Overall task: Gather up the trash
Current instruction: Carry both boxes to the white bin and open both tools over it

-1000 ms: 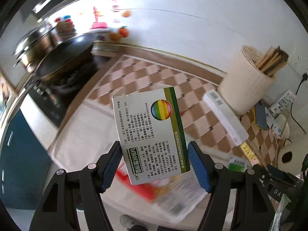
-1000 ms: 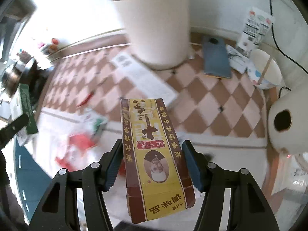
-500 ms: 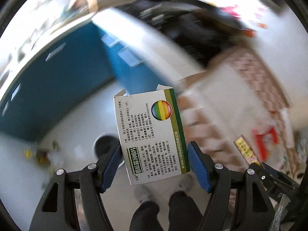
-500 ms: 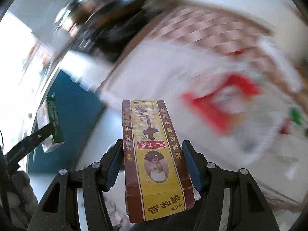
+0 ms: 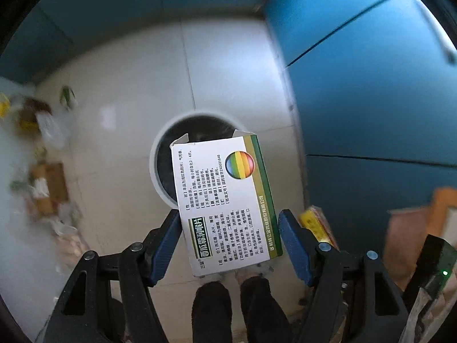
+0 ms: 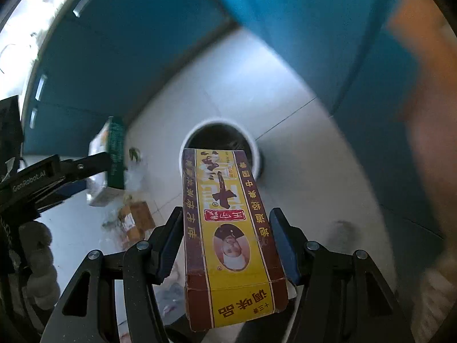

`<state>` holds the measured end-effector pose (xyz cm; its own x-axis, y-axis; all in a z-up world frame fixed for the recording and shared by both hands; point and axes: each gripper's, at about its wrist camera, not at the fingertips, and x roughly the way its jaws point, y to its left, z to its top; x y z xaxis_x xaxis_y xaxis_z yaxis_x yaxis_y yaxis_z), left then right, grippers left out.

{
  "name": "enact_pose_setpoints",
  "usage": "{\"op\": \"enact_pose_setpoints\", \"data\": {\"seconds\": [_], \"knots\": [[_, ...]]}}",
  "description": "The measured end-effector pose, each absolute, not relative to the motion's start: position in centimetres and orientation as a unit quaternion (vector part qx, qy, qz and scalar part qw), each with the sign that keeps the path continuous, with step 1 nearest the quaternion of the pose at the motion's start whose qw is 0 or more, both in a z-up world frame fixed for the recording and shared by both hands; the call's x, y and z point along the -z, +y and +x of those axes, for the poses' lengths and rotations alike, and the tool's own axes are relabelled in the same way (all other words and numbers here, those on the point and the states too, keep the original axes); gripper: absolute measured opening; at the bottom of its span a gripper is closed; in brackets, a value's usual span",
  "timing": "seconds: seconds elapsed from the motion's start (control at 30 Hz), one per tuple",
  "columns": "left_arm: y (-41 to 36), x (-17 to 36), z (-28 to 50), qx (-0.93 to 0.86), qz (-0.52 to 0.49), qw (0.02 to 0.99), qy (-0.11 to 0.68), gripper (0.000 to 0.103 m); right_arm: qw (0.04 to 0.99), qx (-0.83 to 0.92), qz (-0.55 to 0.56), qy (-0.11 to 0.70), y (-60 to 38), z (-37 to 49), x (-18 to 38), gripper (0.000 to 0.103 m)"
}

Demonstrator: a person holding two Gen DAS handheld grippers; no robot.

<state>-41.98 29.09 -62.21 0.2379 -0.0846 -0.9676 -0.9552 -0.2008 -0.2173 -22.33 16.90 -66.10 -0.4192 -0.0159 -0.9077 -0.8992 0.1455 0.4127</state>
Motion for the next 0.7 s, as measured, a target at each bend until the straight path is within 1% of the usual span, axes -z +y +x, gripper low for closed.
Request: {"op": "enact_pose_setpoints", "data": {"seconds": [0.03,0.1,0.2,0.23,0.27,0.3,0.33,0.37,0.4,0.47,0.57,0.63,0.67,0.7], "knots": [[29.4,64.4,-42.5,-0.449,-0.637,0.469,0.415,0.067,0.390,-0.544,-0.368,0.646,17.8,-22.9,69.6,0.062],[29.8,68.4,-43.3,-0.440,-0.653,0.453,0.418,0.067,0.378,-0.539,-0.369,0.656,18.9,-23.4,73.9,0.062],[30.3,72.4,-44.7,-0.429,-0.664,0.444,0.422,0.068,0.359,-0.536,-0.382,0.661,20.5,-24.1,78.7,0.063],[30.3,73.1,-45.1,-0.431,-0.662,0.441,0.426,0.070,0.354,-0.536,-0.385,0.663,20.8,-24.3,79.3,0.063],[30.3,74.0,-45.5,-0.436,-0.660,0.439,0.427,0.079,0.341,-0.533,-0.386,0.671,22.1,-23.8,81.6,0.066],[30.4,74.3,-45.9,-0.439,-0.659,0.439,0.424,0.084,0.342,-0.533,-0.388,0.669,22.6,-23.5,82.4,0.067],[30.6,74.5,-46.2,-0.444,-0.658,0.437,0.423,0.094,0.331,-0.532,-0.402,0.668,23.7,-22.8,83.7,0.069],[30.4,74.6,-46.7,-0.454,-0.652,0.435,0.423,0.100,0.330,-0.532,-0.405,0.666,24.1,-22.8,84.0,0.075],[30.5,74.5,-46.8,-0.461,-0.648,0.432,0.426,0.100,0.338,-0.533,-0.417,0.654,25.0,-22.5,84.3,0.089],[29.5,73.7,-47.3,-0.489,-0.627,0.419,0.438,0.100,0.349,-0.537,-0.433,0.635,25.6,-21.7,83.9,0.102],[28.0,71.9,-47.7,-0.543,-0.576,0.397,0.465,0.100,0.381,-0.539,-0.464,0.590,25.9,-20.9,81.3,0.102],[26.9,70.7,-48.0,-0.568,-0.550,0.393,0.470,0.100,0.399,-0.536,-0.481,0.567,26.5,-20.8,79.3,0.102],[26.2,69.9,-48.0,-0.579,-0.541,0.388,0.471,0.100,0.401,-0.536,-0.483,0.564,26.7,-20.8,79.2,0.102],[25.5,69.0,-48.0,-0.587,-0.534,0.382,0.473,0.100,0.410,-0.539,-0.490,0.549,27.2,-20.2,77.7,0.102]]}}
